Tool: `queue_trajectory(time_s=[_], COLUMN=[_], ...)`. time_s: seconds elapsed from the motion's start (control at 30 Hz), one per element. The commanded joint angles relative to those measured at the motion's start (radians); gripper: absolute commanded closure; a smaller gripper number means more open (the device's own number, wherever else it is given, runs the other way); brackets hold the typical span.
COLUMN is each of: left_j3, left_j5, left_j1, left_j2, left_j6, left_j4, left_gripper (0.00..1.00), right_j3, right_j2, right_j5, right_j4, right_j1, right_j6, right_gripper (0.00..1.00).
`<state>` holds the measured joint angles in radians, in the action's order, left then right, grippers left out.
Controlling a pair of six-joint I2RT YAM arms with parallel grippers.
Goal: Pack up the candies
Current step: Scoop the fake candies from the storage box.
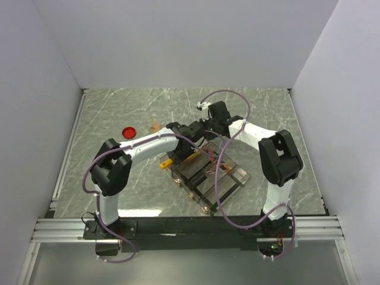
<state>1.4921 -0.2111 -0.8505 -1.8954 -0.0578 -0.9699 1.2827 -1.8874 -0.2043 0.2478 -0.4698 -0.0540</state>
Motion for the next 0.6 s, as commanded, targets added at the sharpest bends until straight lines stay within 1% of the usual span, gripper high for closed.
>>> queue_trajectory(time_s=[0.0,0.07,0.23,0.37,0.43,0.57], left_j3=[0.023,0.013,0.001,-0.016,-0.006,-0.001], left_j5=[-0.079,-0.131,-0.152,-0.136,-0.094,-0.082], left_j1=[-0.022,-0.022,-0.022,-0.022,-0.027,-0.059], left_j2=[0.033,0.061,0.094,0.110,0.091,0.061], left_j6=[-0.063,-0.085,-0.120,-0.180,-0.191,-0.223], left_j4=[-0.053,-0.090,-0.138,-0.138,-0.138,-0.135], left_gripper=[0.99,0.99,0.99,0.99,0.99,0.99], right_j3=[0.015,0.010,0.010,0.006,0.007,0.013], right_j2=[0.031,0.034,0.034,0.037,0.036,0.033], right_j5=[0.014,0.017,0.028,0.025,0.025,0.025], right_j4=[0.031,0.025,0.028,0.024,0.024,0.022], right_j1=[-0.012,-0.012,-0.013,-0.015,-0.016,-0.024], right_j6=[0.013,0.006,-0.009,-0.012,-0.009,-0.007], right_gripper=[1.00,1.00,1.00,1.00,1.00,1.00])
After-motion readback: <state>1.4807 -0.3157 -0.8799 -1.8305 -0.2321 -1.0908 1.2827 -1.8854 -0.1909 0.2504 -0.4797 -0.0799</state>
